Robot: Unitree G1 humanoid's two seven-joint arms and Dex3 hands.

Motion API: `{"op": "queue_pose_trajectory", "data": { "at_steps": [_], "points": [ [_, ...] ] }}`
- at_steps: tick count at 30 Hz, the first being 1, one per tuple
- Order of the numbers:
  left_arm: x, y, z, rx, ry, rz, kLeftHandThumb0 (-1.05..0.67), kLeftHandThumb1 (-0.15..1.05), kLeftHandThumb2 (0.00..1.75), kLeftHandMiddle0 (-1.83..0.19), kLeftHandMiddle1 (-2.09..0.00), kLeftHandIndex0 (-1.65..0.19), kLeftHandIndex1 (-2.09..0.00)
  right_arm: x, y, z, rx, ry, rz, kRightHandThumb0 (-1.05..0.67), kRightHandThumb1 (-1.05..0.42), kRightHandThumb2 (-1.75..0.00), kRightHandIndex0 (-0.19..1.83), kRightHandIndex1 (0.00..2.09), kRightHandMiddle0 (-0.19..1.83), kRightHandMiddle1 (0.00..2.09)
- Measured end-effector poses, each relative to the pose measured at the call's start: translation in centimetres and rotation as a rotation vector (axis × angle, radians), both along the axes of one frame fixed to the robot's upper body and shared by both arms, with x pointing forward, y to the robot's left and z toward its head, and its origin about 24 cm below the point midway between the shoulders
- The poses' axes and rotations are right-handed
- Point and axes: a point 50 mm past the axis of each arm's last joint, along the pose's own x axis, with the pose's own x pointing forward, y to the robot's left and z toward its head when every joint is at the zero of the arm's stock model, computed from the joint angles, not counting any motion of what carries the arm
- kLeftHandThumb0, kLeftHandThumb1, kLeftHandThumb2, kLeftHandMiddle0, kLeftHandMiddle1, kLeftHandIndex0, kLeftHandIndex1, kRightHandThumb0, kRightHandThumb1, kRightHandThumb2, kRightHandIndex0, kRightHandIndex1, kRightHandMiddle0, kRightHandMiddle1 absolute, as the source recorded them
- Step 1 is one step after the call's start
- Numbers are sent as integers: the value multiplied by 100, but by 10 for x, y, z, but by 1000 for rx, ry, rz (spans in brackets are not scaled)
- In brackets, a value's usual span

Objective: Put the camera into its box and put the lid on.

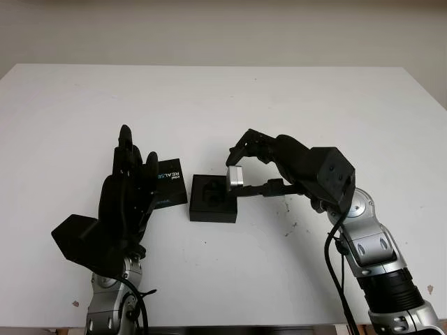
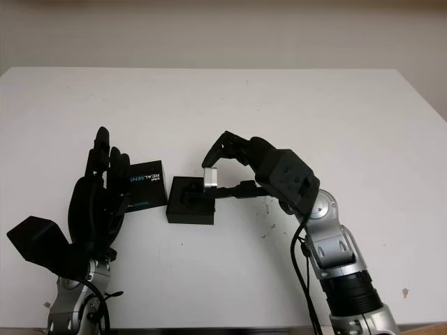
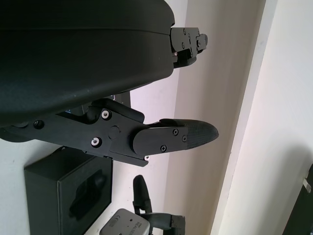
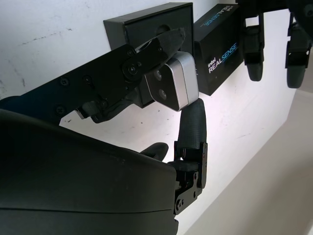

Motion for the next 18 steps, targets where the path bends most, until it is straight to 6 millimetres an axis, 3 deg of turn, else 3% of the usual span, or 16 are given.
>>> {"op": "queue_pose_trajectory", "data": {
  "at_steps": [18],
  "points": [
    [0, -2, 0, -7, -2, 4, -53, 105, 43, 4, -5, 9, -5, 7, -1, -13, -17, 63, -36, -35, -91, -5, 17, 50, 29, 197]
  ]
}}
